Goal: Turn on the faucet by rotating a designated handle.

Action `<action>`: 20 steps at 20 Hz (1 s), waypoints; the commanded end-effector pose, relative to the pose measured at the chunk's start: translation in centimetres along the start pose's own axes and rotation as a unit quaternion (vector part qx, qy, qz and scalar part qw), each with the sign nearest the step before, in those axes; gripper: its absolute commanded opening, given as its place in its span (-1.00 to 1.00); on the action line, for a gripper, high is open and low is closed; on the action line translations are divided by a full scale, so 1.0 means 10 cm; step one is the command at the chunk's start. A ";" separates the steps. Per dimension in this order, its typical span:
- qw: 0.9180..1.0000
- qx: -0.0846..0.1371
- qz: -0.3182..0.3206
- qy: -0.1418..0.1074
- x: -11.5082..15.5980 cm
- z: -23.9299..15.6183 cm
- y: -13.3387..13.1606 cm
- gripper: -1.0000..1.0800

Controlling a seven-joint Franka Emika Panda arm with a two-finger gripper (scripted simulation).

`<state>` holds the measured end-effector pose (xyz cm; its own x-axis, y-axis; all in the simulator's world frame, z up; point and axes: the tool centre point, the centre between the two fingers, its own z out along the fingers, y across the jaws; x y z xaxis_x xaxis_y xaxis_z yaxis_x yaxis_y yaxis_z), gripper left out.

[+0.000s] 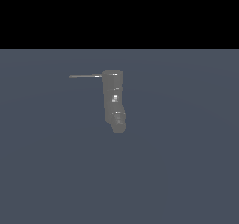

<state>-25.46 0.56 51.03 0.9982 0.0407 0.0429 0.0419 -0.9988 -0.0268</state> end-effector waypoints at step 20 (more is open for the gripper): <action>0.996 -0.003 0.092 -0.001 0.21 0.40 -0.41 -1.00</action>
<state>-23.70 4.25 47.78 0.9926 -0.1161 0.0367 -0.1151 -0.9930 -0.0281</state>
